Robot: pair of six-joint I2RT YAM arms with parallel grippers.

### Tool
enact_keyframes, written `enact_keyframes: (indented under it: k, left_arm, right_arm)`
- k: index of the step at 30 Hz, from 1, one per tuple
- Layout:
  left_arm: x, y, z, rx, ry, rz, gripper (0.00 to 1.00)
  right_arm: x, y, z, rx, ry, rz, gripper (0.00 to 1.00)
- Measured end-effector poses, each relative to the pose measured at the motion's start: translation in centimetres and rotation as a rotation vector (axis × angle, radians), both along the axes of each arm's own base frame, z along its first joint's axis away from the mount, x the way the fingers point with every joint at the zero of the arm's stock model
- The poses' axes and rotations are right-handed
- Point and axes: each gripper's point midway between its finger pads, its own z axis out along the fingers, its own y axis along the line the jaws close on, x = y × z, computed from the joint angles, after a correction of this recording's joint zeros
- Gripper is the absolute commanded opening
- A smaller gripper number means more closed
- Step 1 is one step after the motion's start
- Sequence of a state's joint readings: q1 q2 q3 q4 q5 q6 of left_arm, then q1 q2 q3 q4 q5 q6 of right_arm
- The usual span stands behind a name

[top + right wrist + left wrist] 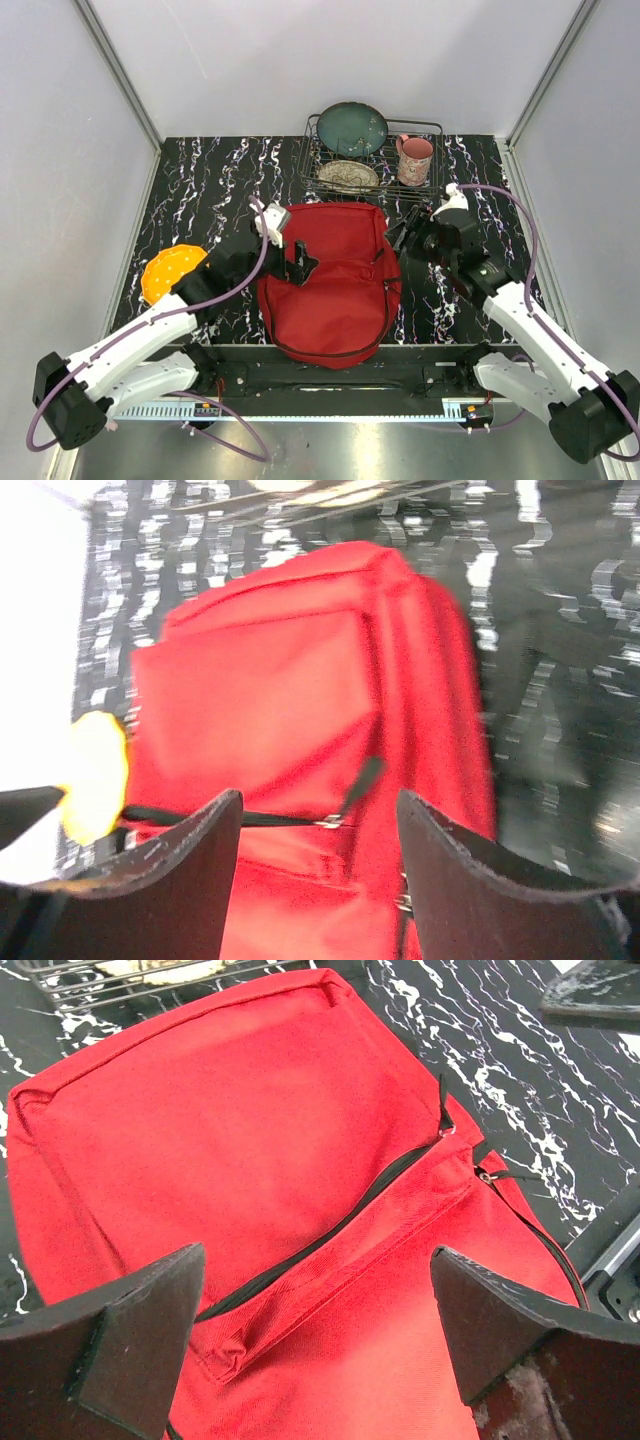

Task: Pack the student bag
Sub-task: Zip the student bag at the center of the board, then adjust the student bag at the center of the board.

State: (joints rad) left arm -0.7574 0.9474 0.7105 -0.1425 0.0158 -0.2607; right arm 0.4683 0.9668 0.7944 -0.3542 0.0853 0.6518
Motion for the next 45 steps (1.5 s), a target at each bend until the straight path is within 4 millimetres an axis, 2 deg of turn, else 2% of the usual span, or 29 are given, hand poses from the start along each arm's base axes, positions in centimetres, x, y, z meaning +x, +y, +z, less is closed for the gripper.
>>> enact_keyframes:
  k: [1, 2, 3, 4, 6, 8, 10, 15, 19, 23, 25, 29, 33, 36, 37, 40, 41, 43, 44, 45]
  left_arm:
    - [-0.2, 0.5, 0.5, -0.014, -0.013, 0.015, 0.99]
    - [-0.3, 0.9, 0.5, -0.017, -0.014, 0.027, 0.99]
    - [-0.4, 1.1, 0.4, -0.017, -0.012, 0.033, 0.95]
    - [-0.6, 1.3, 0.4, -0.017, -0.007, 0.035, 0.93]
    - [-0.8, 1.3, 0.2, -0.018, 0.006, 0.032, 0.92]
    - [-1.3, 1.1, 0.0, -0.023, 0.024, 0.01, 0.91]
    - [-1.8, 0.6, 0.1, -0.04, 0.041, -0.023, 0.79]
    - [-3.6, -0.8, -0.1, -0.077, 0.096, -0.13, 0.68]
    - [-4.0, -1.8, -1.6, -0.067, 0.156, -0.178, 0.56]
    - [-2.7, -2.3, -4.9, -0.024, 0.252, -0.146, 0.51]
    - [-1.2, -2.1, -6.5, -0.027, 0.295, -0.097, 0.49]
    - [2.3, 0.2, -9.4, -0.079, 0.404, 0.043, 0.48]
    - [4.0, 2.1, -9.7, -0.132, 0.443, 0.108, 0.51]
    - [4.4, 2.7, -9.8, -0.13, 0.442, 0.118, 0.55]
    - [4.3, 2.8, -9.8, -0.126, 0.442, 0.116, 0.6]
    - [3.5, 3.2, -9.3, -0.121, 0.422, 0.103, 0.71]
    - [3.0, 3.4, -8.9, -0.125, 0.411, 0.102, 0.75]
    - [2.1, 4.0, -8.0, -0.129, 0.388, 0.104, 0.83]
    - [1.6, 4.5, -7.5, -0.131, 0.377, 0.112, 0.92]
    - [1.2, 4.9, -6.9, -0.132, 0.362, 0.122, 0.98]
  right_arm:
    - [-0.5, 1.4, 0.8, 0.071, -0.014, 0.061, 0.62]
    - [-0.5, 1.7, 0.9, 0.084, -0.015, 0.073, 0.59]
    - [-0.8, 2.8, 0.9, 0.12, 0.0, 0.122, 0.55]
    - [-1.0, 3.8, 0.8, 0.148, 0.015, 0.166, 0.47]
    - [-1.3, 5.5, -0.3, 0.175, 0.066, 0.237, 0.4]
    - [-2.0, 6.7, -1.6, 0.183, 0.124, 0.293, 0.28]
    - [-3.1, 8.0, -2.1, 0.203, 0.16, 0.361, 0.17]
    - [-5.5, 10.8, -1.6, 0.244, 0.17, 0.508, 0.14]
    - [-6.2, 12.3, -2.3, 0.25, 0.193, 0.558, 0.15]
    - [-4.8, 12.2, -4.8, 0.197, 0.234, 0.492, 0.15]
    - [-3.4, 11.7, -6.2, 0.158, 0.248, 0.434, 0.12]
    - [0.8, 10.6, -8.4, 0.104, 0.292, 0.334, 0.12]
    - [3.0, 8.8, -10.2, 0.059, 0.309, 0.251, 0.12]
    - [3.5, 8.0, -10.8, 0.053, 0.322, 0.223, 0.13]
    - [3.5, 7.9, -10.9, 0.052, 0.32, 0.22, 0.13]
    - [3.5, 7.6, -11.0, 0.047, 0.307, 0.21, 0.22]
    - [3.3, 7.2, -11.1, 0.037, 0.301, 0.198, 0.37]
    - [2.9, 6.2, -10.9, 0.013, 0.286, 0.171, 0.61]
    - [2.7, 5.6, -10.6, -0.003, 0.279, 0.16, 0.79]
    - [2.4, 4.9, -10.2, -0.022, 0.268, 0.147, 0.86]
